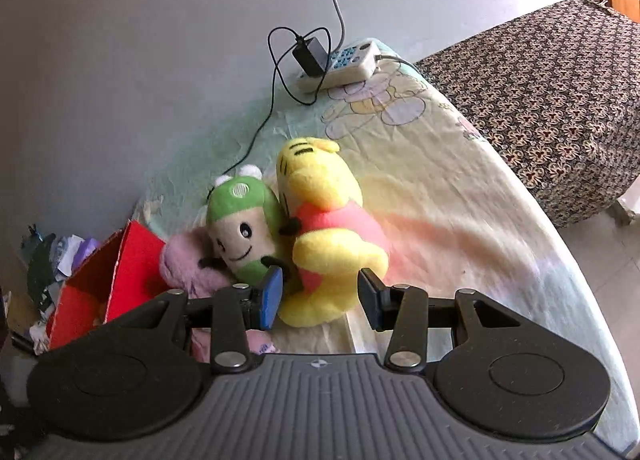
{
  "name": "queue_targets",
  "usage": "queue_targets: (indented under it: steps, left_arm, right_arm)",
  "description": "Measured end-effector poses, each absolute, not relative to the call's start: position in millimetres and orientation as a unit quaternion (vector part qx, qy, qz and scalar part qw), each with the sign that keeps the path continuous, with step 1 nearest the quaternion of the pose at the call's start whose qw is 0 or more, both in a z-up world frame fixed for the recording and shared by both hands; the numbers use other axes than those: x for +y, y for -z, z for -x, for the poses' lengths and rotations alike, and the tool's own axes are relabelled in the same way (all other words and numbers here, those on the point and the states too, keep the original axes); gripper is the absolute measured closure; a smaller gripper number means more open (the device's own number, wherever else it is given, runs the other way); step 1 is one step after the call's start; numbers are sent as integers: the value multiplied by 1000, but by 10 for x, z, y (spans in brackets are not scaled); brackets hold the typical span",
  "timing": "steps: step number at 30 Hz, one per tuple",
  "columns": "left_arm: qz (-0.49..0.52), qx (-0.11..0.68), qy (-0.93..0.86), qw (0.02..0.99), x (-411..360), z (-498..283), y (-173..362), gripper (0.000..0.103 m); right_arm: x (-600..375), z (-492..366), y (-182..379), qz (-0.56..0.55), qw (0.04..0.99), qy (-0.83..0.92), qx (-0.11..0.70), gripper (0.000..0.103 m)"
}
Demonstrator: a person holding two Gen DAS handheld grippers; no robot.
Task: Organize objects
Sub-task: 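Close the right gripper on the yellow-and-pink Pooh plush's pink shirt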
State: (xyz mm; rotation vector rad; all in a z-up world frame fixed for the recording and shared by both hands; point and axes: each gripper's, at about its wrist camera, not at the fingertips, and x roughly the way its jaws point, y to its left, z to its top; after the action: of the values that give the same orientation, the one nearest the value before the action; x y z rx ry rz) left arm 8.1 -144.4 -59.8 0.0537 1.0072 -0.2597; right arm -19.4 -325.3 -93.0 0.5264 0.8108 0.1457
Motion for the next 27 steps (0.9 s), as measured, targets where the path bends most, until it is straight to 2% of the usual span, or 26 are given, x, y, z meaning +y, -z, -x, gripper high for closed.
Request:
queue_targets:
  steps: [5, 7, 17, 22, 27]
  left_arm:
    - [-28, 463, 138, 875, -1426, -47, 532, 2]
    - [-28, 462, 138, 876, -1414, -85, 529, 7]
    - [2, 440, 196, 876, -1439, -190, 421, 8]
    - [-14, 459, 209, 864, -1640, -313, 551, 9]
    - [-20, 487, 207, 848, -1756, -481, 698, 6]
  right_arm:
    - [-3251, 132, 946, -255, 882, -74, 389, 57]
    - [-3251, 105, 933, -257, 882, -80, 386, 57]
    - [-3415, -110, 981, -270, 884, -59, 378, 56]
    - [-3444, -210, 1039, -265, 881, -61, 386, 56]
    - [-3482, -338, 1135, -258, 877, -64, 399, 48]
